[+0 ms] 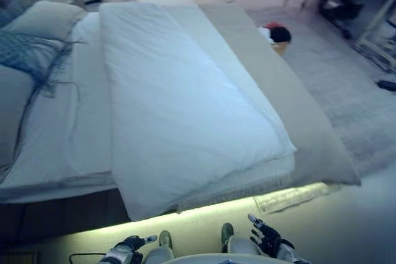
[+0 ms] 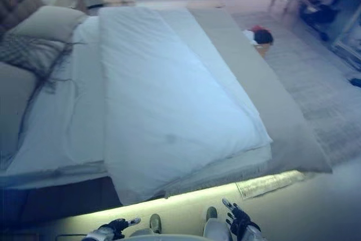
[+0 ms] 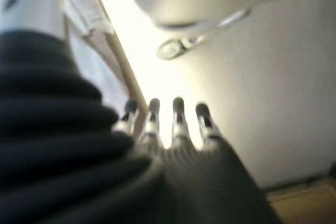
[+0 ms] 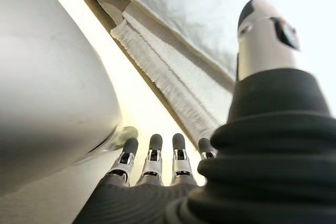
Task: Make the bed neatly
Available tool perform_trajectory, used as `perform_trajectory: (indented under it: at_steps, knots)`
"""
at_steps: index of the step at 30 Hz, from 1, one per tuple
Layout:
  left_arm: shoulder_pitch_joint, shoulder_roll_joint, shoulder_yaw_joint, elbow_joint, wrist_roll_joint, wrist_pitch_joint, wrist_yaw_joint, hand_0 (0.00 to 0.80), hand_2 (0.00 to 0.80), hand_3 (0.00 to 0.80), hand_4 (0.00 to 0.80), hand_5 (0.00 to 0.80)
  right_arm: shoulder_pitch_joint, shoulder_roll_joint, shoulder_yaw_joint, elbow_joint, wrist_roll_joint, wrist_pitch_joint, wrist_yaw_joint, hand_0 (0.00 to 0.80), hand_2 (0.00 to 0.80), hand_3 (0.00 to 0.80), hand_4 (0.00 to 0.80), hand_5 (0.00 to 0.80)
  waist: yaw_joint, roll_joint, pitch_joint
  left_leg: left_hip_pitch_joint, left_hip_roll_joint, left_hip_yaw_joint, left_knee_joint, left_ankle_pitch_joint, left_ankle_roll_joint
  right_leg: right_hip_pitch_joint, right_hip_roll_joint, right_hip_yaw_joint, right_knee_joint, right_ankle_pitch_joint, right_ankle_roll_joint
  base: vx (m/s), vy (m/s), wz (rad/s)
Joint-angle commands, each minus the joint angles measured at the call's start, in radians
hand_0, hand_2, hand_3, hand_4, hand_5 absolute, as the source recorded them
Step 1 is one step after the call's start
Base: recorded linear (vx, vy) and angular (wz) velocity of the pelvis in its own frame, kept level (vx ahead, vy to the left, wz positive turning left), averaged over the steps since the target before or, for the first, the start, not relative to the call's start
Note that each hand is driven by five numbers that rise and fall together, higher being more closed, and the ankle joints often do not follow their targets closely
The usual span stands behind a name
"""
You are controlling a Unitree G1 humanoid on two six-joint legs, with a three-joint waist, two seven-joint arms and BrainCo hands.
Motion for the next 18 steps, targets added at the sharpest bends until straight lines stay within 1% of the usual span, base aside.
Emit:
perform_trajectory:
  at_steps: [1, 3, 7, 10, 13, 18]
  knots:
    - [-0.061, -0.006, -0.012, 0.029, 0.043, -0.023, -0.015, 0.000, 0.000, 0.000, 0.000, 0.000, -0.033, -0.009, -0.006, -0.014, 0.037, -0.025, -0.004, 0.000, 0.000, 0.000, 0.000, 0.000, 0.018, -0.023, -0.004, -0.002, -0.031, -0.035, 0.072, -0.072, -0.004, 0.046, -0.049, -0.009, -0.059, 0.038, 0.038, 0.162, -0.071, 0.01]
    - [-0.056, -0.008, -0.018, 0.034, 0.058, -0.026, -0.023, 0.000, 0.000, 0.000, 0.000, 0.000, -0.038, -0.012, -0.010, -0.016, 0.057, -0.045, -0.006, 0.000, 0.000, 0.000, 0.000, 0.000, 0.022, -0.019, -0.014, 0.015, -0.026, -0.044, 0.057, -0.068, -0.012, 0.062, -0.048, -0.022, -0.062, 0.031, 0.037, 0.143, -0.045, -0.04]
    - [-0.059, -0.007, -0.030, 0.038, 0.057, -0.024, -0.029, 0.000, 0.000, 0.000, 0.000, 0.000, -0.061, -0.013, -0.008, -0.038, 0.119, -0.055, 0.024, 0.000, 0.000, 0.000, 0.000, 0.000, 0.027, -0.012, -0.019, 0.038, -0.020, -0.059, 0.049, -0.072, -0.022, 0.078, -0.048, -0.033, -0.052, 0.015, 0.036, 0.106, -0.019, 0.05]
    - [-0.072, -0.003, -0.032, 0.040, 0.011, -0.022, -0.030, 0.000, 0.000, 0.000, 0.000, 0.000, -0.090, -0.014, -0.008, -0.044, 0.178, -0.005, 0.039, 0.000, 0.000, 0.000, 0.000, 0.000, 0.032, -0.008, -0.015, 0.024, -0.015, -0.063, 0.080, -0.079, -0.026, 0.064, -0.051, -0.034, -0.017, -0.001, 0.033, 0.061, -0.008, 0.04]
    - [-0.118, -0.005, -0.031, 0.043, -0.072, -0.037, -0.025, 0.000, 0.000, 0.000, 0.000, 0.000, -0.141, -0.015, -0.003, -0.042, 0.256, 0.040, 0.040, 0.000, 0.000, 0.000, 0.000, 0.000, 0.041, -0.008, 0.011, -0.061, -0.014, -0.073, 0.164, -0.087, -0.030, -0.006, -0.058, -0.031, 0.050, -0.018, 0.027, -0.113, -0.010, 0.02]
    - [-0.268, 0.007, -0.001, 0.034, -0.268, -0.114, -0.020, 0.000, 0.000, 0.000, 0.000, 0.000, -0.295, -0.007, 0.012, -0.030, 0.342, 0.052, 0.013, 0.000, 0.000, 0.000, 0.000, 0.000, 0.047, -0.016, 0.114, -0.302, -0.031, -0.100, 0.346, -0.112, -0.018, -0.231, -0.070, 0.000, 0.219, -0.041, 0.010, -0.313, -0.026, 0.12]
